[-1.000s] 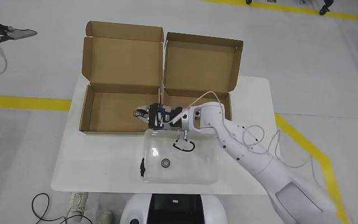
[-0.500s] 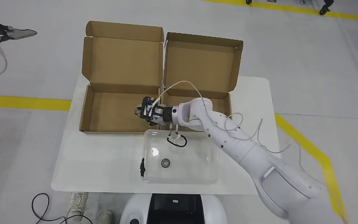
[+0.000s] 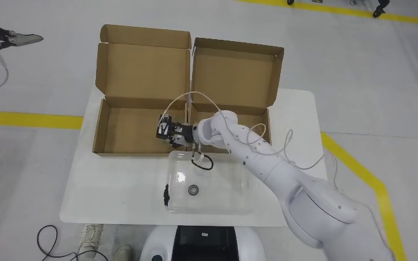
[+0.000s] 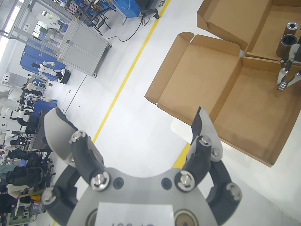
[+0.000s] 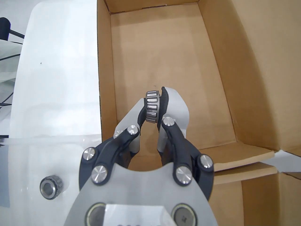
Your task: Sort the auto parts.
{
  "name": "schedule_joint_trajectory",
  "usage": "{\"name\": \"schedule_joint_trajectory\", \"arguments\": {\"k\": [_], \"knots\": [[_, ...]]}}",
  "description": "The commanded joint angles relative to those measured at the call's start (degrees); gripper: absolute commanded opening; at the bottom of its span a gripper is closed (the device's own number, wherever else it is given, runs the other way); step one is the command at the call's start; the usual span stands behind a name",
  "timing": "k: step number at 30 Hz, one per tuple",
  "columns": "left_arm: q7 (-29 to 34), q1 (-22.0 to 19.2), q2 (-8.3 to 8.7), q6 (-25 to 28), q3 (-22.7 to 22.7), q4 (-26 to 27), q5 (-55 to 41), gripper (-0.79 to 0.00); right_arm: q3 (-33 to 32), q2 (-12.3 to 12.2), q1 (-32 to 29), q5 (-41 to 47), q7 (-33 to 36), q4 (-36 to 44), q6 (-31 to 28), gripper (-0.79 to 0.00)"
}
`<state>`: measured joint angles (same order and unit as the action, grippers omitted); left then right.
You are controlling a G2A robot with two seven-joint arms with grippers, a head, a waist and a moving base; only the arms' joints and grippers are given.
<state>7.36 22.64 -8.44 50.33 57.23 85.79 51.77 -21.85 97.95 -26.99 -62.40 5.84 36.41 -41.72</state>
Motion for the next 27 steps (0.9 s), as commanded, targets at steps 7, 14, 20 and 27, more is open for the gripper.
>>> {"name": "schedule_joint_trajectory", "arguments": {"k": [7, 14, 20, 27], "knots": [[0.0, 0.0, 0.00, 0.0, 0.0, 0.0, 0.0, 0.000, 0.5, 3.0, 1.1, -0.1, -1.7, -6.3, -0.3, -0.462], [0.0, 0.0, 0.00, 0.0, 0.0, 0.0, 0.0, 0.000, 0.4, 4.4, 2.2, -1.4, -3.8, -9.7, -0.5, -0.409], [0.0, 0.0, 0.00, 0.0, 0.0, 0.0, 0.0, 0.000, 0.1, 4.9, 2.9, -3.1, -7.0, -10.2, -1.1, -0.431], [0.0, 0.0, 0.00, 0.0, 0.0, 0.0, 0.0, 0.000, -0.5, 4.1, 3.2, -6.5, -11.3, -7.1, -1.8, -0.446]]}}
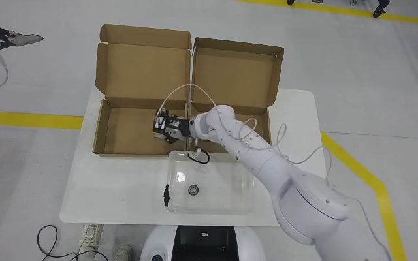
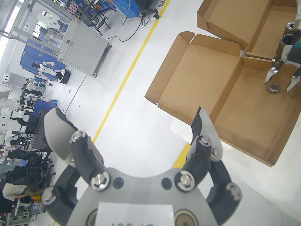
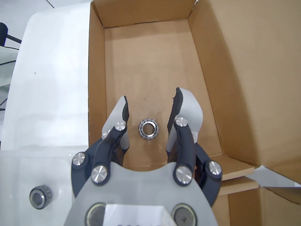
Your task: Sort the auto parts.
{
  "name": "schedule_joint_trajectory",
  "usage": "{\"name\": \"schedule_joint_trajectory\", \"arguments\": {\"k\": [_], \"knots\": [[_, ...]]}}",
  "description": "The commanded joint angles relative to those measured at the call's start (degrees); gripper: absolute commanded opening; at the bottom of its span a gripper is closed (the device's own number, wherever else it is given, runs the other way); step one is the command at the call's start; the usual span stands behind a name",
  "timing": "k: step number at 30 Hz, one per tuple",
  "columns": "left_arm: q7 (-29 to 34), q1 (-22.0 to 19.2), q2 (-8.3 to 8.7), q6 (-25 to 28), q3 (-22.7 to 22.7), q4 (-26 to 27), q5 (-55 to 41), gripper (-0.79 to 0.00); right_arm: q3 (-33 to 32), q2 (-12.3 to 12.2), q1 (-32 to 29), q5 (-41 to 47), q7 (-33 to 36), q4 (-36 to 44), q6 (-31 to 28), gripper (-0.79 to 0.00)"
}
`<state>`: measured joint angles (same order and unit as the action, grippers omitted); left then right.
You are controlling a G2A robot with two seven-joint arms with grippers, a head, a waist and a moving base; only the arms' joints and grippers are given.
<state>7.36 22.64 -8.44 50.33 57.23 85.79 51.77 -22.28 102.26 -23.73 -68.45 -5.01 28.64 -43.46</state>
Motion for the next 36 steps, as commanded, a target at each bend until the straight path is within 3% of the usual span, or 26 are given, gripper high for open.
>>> {"name": "schedule_joint_trajectory", "arguments": {"k": [1, 7, 13, 28, 36], "knots": [[0.0, 0.0, 0.00, 0.0, 0.0, 0.0, 0.0, 0.000, -0.3, -0.4, -0.1, -1.0, -0.9, 1.5, -0.1, -0.446], [0.0, 0.0, 0.00, 0.0, 0.0, 0.0, 0.0, 0.000, -2.0, -2.9, -1.9, -4.2, -2.3, 8.7, 0.0, -0.453], [0.0, 0.0, 0.00, 0.0, 0.0, 0.0, 0.0, 0.000, -6.1, -7.3, -6.5, -6.7, 0.9, 20.4, 0.1, -0.449], [0.0, 0.0, 0.00, 0.0, 0.0, 0.0, 0.0, 0.000, -21.5, -17.9, -27.9, -10.7, 19.9, 54.7, -3.9, -0.456], [0.0, 0.0, 0.00, 0.0, 0.0, 0.0, 0.0, 0.000, -26.0, -21.4, -37.5, -16.5, 21.2, 65.1, -8.5, -0.446]]}}
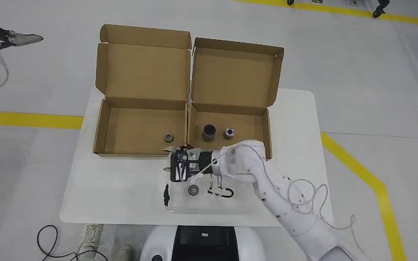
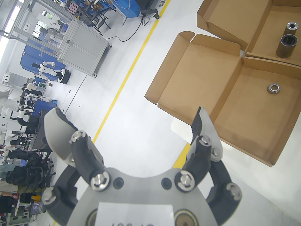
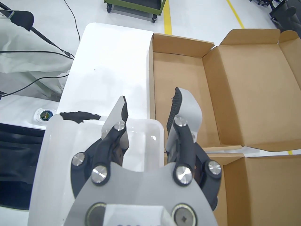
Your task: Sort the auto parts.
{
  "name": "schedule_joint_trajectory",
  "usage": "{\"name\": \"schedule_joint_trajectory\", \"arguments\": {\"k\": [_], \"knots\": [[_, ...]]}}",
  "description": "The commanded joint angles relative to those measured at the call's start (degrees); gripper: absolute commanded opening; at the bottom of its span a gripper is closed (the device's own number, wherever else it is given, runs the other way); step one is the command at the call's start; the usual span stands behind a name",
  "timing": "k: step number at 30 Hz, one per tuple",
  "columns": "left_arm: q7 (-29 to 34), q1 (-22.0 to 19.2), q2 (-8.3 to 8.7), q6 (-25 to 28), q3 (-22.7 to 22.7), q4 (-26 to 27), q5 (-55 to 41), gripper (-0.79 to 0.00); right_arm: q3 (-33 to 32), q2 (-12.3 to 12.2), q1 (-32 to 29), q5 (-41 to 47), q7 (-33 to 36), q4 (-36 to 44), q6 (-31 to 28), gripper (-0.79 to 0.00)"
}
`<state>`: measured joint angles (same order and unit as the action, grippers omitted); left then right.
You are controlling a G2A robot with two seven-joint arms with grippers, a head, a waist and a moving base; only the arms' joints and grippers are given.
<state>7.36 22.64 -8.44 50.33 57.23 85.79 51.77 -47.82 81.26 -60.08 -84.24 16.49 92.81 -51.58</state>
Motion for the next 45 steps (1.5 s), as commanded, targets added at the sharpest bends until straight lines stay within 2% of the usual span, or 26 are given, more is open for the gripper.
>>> {"name": "schedule_joint_trajectory", "arguments": {"k": [1, 10, 21, 23, 24, 25, 36, 45], "knots": [[0.0, 0.0, 0.00, 0.0, 0.0, 0.0, 0.0, 0.000, -1.0, -0.7, -2.2, -1.5, -0.8, 1.8, -0.7, -0.446], [0.0, 0.0, 0.00, 0.0, 0.0, 0.0, 0.0, 0.000, -3.3, -3.4, -9.2, -9.7, -4.5, 4.7, -3.2, -0.437], [0.0, 0.0, 0.00, 0.0, 0.0, 0.0, 0.0, 0.000, -2.4, -4.9, -9.7, -15.3, -6.2, 2.6, -6.0, -0.446], [0.0, 0.0, 0.00, 0.0, 0.0, 0.0, 0.0, 0.000, -1.9, -5.1, -9.4, -15.9, -6.2, 2.0, -6.4, -0.508], [0.0, 0.0, 0.00, 0.0, 0.0, 0.0, 0.0, 0.000, -1.6, -5.2, -9.3, -16.2, -6.2, 1.7, -6.4, -0.591], [0.0, 0.0, 0.00, 0.0, 0.0, 0.0, 0.0, 0.000, -1.4, -5.2, -9.1, -16.4, -6.1, 1.3, -6.4, -0.594], [0.0, 0.0, 0.00, 0.0, 0.0, 0.0, 0.0, 0.000, 1.5, -5.3, -7.5, -16.5, -3.5, -2.5, -6.1, -0.443], [0.0, 0.0, 0.00, 0.0, 0.0, 0.0, 0.0, 0.000, 3.5, -4.9, -5.7, -15.4, -0.7, -5.1, -5.5, -0.428]]}}
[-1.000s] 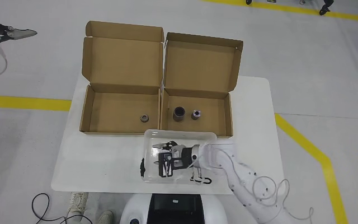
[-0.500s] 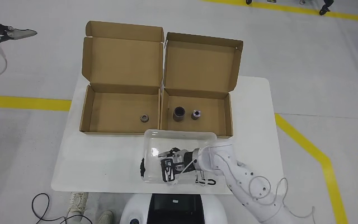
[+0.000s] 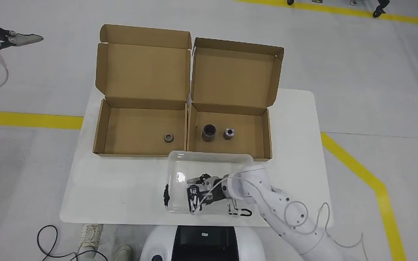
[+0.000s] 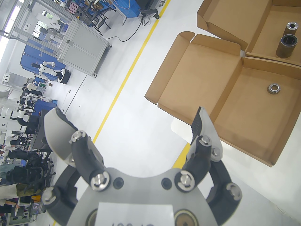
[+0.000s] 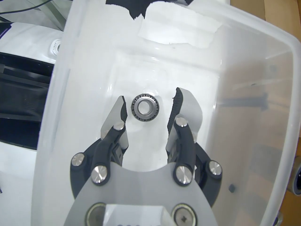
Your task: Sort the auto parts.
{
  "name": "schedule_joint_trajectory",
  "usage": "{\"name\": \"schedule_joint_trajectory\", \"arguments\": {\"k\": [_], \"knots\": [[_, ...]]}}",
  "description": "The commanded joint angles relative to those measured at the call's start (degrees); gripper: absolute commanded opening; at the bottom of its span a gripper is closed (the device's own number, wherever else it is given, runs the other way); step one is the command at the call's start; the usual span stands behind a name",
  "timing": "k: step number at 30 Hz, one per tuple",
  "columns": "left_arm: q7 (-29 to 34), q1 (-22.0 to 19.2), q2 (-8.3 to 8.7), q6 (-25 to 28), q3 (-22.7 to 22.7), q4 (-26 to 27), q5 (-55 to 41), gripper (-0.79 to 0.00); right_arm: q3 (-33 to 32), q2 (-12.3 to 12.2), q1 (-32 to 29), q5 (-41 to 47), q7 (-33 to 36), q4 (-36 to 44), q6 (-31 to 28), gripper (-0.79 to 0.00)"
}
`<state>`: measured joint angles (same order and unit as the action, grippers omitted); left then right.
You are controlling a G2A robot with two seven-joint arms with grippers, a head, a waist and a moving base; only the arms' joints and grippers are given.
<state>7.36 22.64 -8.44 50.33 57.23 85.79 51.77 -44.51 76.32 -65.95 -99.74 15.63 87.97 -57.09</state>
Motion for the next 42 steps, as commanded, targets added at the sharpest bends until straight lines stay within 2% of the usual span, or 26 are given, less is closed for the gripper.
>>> {"name": "schedule_joint_trajectory", "arguments": {"k": [1, 4, 16, 21, 24, 25, 37, 42], "knots": [[0.0, 0.0, 0.00, 0.0, 0.0, 0.0, 0.0, 0.000, 0.4, 0.1, 0.4, 0.2, 0.5, -0.5, 0.1, -0.425], [0.0, 0.0, 0.00, 0.0, 0.0, 0.0, 0.0, 0.000, 1.2, 0.2, 1.0, 0.4, 1.3, -1.1, 0.4, -0.406], [0.0, 0.0, 0.00, 0.0, 0.0, 0.0, 0.0, 0.000, 4.6, 1.2, 3.3, 1.1, 4.0, -3.6, 2.8, -0.413], [0.0, 0.0, 0.00, 0.0, 0.0, 0.0, 0.0, 0.000, 5.2, 1.2, 3.3, 0.7, 5.0, -3.6, 4.1, -0.523], [0.0, 0.0, 0.00, 0.0, 0.0, 0.0, 0.0, 0.000, 5.3, 1.2, 3.2, 0.3, 5.4, -3.3, 5.0, -0.696], [0.0, 0.0, 0.00, 0.0, 0.0, 0.0, 0.0, 0.000, 5.4, 1.2, 3.1, 0.2, 5.6, -3.2, 5.3, -0.779], [0.0, 0.0, 0.00, 0.0, 0.0, 0.0, 0.0, 0.000, 2.4, 0.1, 1.0, 1.1, 4.0, 0.6, 9.2, -0.785], [0.0, 0.0, 0.00, 0.0, 0.0, 0.0, 0.0, 0.000, -0.1, -0.6, -0.2, 3.5, 0.8, 3.1, 9.4, -0.785]]}}
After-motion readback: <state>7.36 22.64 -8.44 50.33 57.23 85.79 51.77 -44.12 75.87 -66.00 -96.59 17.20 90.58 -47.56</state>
